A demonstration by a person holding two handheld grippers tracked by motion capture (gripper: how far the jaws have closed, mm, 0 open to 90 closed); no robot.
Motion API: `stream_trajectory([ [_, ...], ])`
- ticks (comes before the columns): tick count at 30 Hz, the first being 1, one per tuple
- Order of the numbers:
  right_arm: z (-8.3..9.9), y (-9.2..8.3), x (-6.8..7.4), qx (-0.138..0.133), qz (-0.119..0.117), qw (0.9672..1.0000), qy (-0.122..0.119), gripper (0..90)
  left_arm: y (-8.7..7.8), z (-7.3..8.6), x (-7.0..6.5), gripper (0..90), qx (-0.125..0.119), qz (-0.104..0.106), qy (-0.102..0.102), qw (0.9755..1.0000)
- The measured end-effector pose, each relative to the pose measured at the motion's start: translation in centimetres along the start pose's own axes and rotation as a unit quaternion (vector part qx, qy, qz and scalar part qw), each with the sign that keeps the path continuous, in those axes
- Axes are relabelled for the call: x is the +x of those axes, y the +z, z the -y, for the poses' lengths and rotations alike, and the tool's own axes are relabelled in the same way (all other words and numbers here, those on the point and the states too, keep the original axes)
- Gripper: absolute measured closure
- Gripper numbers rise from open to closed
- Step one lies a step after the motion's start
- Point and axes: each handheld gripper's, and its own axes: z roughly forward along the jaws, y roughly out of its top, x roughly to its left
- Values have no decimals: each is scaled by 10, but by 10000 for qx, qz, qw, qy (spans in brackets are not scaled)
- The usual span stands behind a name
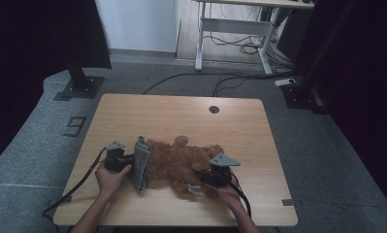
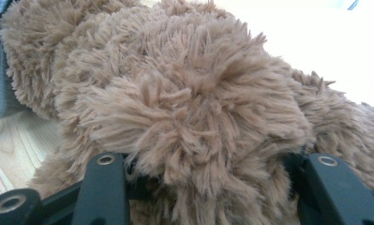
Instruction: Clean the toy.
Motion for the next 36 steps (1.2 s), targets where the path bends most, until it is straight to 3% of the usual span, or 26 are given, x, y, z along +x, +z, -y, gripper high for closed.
stream_trajectory([
  [4,0,0,0,1,3,10000,1,468,-17,-35,-28,864,-508,161,355,9979],
  [7,-1,0,0,6,-3,10000,-8,467,-12,-57,-58,863,-645,433,655,9948],
  [12,0,0,1,5,-1,10000,-29,468,23,-75,-105,863,-411,652,1211,9896],
  [19,0,0,0,4,-23,10000,-61,467,61,-85,-165,861,-312,1065,1587,9811],
  [22,0,0,0,-17,-18,10000,-58,466,79,-84,-184,860,-136,1029,1806,9781],
  [25,1,-1,1,-27,-21,10000,-70,466,98,-75,-182,857,245,931,1862,9778],
  [27,1,-1,1,-13,-34,10000,-74,465,103,-69,-175,858,258,983,1765,9790],
  [28,1,0,1,-1,-39,10000,-80,464,101,-67,-170,859,201,1023,1636,9810],
  [29,2,0,0,-15,-44,10000,-84,464,98,-67,-166,859,182,970,1641,9815],
  [31,1,0,1,-5,-19,9999,-124,465,90,-66,-156,860,122,792,1652,9830],
  [33,2,-1,2,-9,14,9999,-158,466,81,-64,-142,860,101,650,1509,9864],
  [36,2,-1,2,-1,33,9998,-182,468,64,-60,-117,861,39,450,1370,9895],
])
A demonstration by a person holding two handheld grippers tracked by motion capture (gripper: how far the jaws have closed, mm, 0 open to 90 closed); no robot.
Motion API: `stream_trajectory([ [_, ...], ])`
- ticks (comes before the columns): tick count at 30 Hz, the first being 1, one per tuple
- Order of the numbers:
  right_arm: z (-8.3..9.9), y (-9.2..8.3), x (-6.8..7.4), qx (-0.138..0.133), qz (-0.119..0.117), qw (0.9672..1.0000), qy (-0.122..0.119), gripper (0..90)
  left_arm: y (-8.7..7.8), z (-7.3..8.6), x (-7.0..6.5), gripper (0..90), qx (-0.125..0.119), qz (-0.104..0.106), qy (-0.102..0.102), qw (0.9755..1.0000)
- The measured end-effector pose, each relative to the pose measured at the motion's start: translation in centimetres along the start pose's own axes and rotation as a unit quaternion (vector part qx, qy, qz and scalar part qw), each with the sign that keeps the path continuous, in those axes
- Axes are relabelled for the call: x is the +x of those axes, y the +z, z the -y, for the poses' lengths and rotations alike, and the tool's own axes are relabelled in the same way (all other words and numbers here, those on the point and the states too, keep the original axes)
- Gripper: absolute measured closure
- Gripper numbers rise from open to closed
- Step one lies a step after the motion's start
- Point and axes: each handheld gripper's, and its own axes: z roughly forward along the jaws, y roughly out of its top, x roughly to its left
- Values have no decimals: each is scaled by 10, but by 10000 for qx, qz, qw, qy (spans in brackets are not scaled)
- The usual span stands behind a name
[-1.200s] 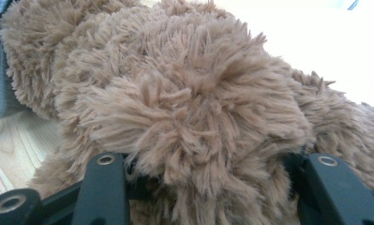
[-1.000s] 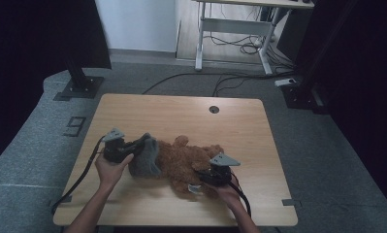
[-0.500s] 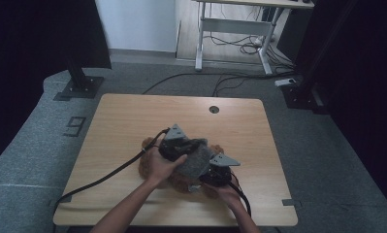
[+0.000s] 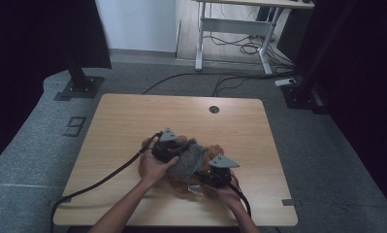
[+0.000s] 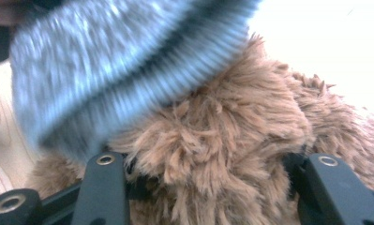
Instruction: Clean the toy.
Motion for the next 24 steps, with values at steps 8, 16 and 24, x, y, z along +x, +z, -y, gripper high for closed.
stream_trajectory([
  [8,-1,2,-2,-44,82,9999,-77,475,-59,44,62,861,-429,-461,-759,9951],
  [16,-1,2,-5,-83,148,9998,-53,477,-37,111,88,860,424,-489,-1344,9888],
  [24,0,2,-6,-114,120,9999,-22,479,-48,94,87,863,358,-520,-1258,9900],
])
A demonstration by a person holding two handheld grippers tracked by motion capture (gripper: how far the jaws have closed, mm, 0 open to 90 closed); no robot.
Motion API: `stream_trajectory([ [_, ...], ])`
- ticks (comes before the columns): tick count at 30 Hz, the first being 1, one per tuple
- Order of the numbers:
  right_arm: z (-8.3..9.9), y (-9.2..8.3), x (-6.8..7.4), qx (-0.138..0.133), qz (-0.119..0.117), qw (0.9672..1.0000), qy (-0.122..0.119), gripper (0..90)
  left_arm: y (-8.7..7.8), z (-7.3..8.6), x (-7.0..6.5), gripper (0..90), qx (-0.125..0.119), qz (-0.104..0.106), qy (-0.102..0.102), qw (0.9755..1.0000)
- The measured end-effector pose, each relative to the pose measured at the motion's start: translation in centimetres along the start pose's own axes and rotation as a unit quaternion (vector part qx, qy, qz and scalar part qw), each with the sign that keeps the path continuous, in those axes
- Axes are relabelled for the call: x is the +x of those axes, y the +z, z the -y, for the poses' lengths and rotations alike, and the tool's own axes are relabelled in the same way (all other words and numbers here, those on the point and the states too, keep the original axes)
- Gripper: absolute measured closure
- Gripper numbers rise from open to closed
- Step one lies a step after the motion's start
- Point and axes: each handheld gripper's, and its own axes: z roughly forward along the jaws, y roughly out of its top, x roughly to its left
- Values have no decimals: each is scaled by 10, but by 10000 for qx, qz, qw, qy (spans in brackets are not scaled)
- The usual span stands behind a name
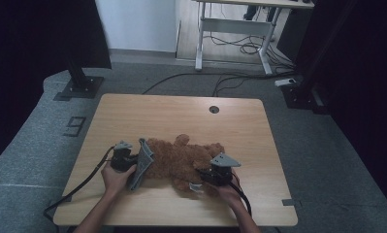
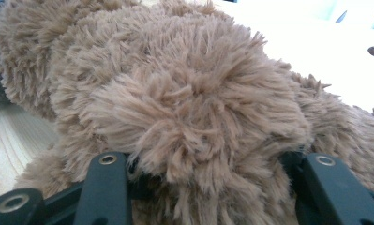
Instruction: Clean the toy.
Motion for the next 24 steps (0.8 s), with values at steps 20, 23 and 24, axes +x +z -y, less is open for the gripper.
stream_trajectory([
  [20,-3,0,0,-16,33,9999,-135,484,-6,-104,-112,862,-889,911,1117,9855],
  [23,-5,3,-2,-37,94,9996,-251,484,20,-112,-124,860,-554,789,1247,9875],
  [24,-5,4,-2,-64,117,9995,-292,484,29,-112,-125,860,-423,655,1278,9887],
])
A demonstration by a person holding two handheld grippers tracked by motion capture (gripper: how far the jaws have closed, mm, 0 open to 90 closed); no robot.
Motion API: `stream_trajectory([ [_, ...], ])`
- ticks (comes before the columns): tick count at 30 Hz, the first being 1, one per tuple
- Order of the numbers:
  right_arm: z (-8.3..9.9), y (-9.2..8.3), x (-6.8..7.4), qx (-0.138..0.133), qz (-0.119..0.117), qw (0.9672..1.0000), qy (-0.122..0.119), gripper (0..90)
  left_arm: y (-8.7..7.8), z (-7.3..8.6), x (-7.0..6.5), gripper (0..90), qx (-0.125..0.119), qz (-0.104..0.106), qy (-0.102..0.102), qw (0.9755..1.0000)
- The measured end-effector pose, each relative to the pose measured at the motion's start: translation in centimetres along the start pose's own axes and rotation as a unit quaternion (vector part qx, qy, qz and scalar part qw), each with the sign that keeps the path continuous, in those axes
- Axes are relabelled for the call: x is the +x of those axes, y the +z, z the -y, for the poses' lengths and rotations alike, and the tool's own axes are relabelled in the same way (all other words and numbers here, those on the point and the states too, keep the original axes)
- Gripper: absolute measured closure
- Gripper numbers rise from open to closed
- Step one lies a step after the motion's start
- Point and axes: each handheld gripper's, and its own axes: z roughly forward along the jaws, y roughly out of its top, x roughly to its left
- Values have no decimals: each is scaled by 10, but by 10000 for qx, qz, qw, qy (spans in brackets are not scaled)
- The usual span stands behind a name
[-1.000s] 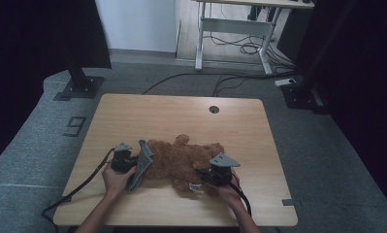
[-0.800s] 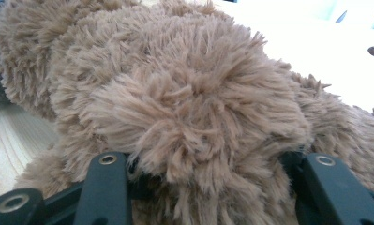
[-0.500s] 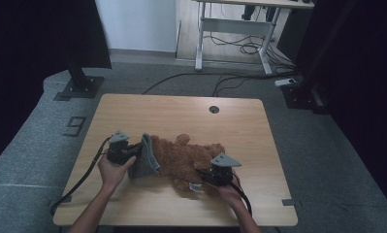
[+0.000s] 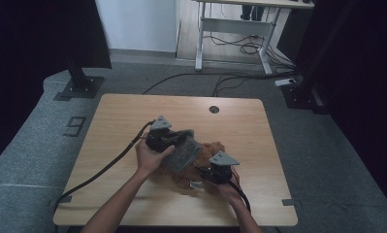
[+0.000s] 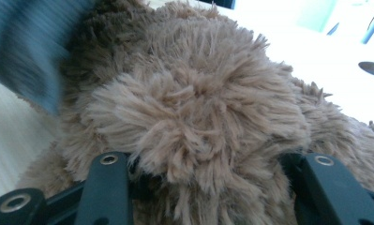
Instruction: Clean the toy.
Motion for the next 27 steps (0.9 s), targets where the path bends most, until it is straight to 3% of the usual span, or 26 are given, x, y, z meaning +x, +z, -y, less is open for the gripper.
stream_trajectory([
  [2,1,-1,-1,-35,-11,10000,-57,484,12,7,8,859,273,-50,-125,9995],
  [4,2,-3,0,-61,-27,9998,-177,487,16,16,17,858,375,-61,-255,9990],
  [5,3,-3,0,-80,-35,9997,-209,488,16,24,23,859,372,26,-440,9983],
  [7,4,-4,3,-129,-46,9994,-313,490,12,33,27,862,276,119,-574,9979],
  [11,6,-8,12,-173,-71,9984,-527,436,2,49,20,868,128,167,-478,9986],
  [13,7,-12,12,-139,-202,9990,-368,357,-1,57,17,870,32,235,-492,9985],
  [15,5,-20,9,-143,-480,9987,-103,276,-6,65,12,872,-41,211,-416,9989],
  [19,-1,-42,-1,-389,-737,9957,394,206,-16,76,8,874,-205,193,-388,9988],
  [21,-6,-47,-7,-352,-814,9947,519,166,-19,79,7,874,-253,228,-411,9986],
  [23,-9,-44,-8,-260,-841,9942,610,145,-21,81,4,874,-283,249,-402,9985],
  [24,-10,-37,-9,-196,-982,9921,760,133,-23,83,3,874,-307,260,-398,9984],
  [27,-6,-14,-2,276,-1189,9894,788,130,-25,86,2,875,-352,333,-445,9978],
])
